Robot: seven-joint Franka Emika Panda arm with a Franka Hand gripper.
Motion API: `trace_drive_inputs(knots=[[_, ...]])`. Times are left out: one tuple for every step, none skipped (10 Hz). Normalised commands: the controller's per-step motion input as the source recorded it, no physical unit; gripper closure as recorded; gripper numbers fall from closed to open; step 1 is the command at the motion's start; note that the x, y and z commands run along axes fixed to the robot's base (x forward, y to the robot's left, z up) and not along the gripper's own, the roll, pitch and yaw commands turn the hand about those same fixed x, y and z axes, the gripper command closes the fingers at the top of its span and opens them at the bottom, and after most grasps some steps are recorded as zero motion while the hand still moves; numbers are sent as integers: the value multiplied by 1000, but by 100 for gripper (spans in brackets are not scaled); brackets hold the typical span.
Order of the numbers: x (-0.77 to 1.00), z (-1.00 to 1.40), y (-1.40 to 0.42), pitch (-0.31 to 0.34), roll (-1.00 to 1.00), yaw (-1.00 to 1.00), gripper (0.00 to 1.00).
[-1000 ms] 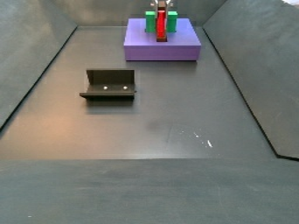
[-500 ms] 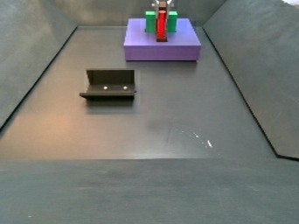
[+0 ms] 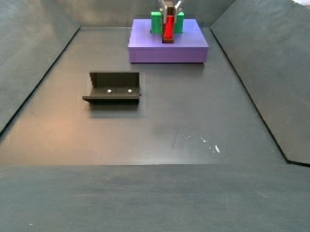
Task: Pick up the red object. Move up. Place the red object on the fixture. Regrasp the red object. Move to above the board. Insert the red object.
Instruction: Insert the red object.
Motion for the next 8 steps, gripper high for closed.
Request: trace_drive_inputs(knots=[[403,-463,-71,27,116,0,100],[274,-409,0,0,100,17,100],[0,-300,0,0,73,0,100],[0,-257,171,7,0,0,100],[0,-257,234,20,0,0,100],[0,-291,123,-7,-56,0,100],[0,0,0,-6,-30,0,100],[0,0,0,0,0,0,100]])
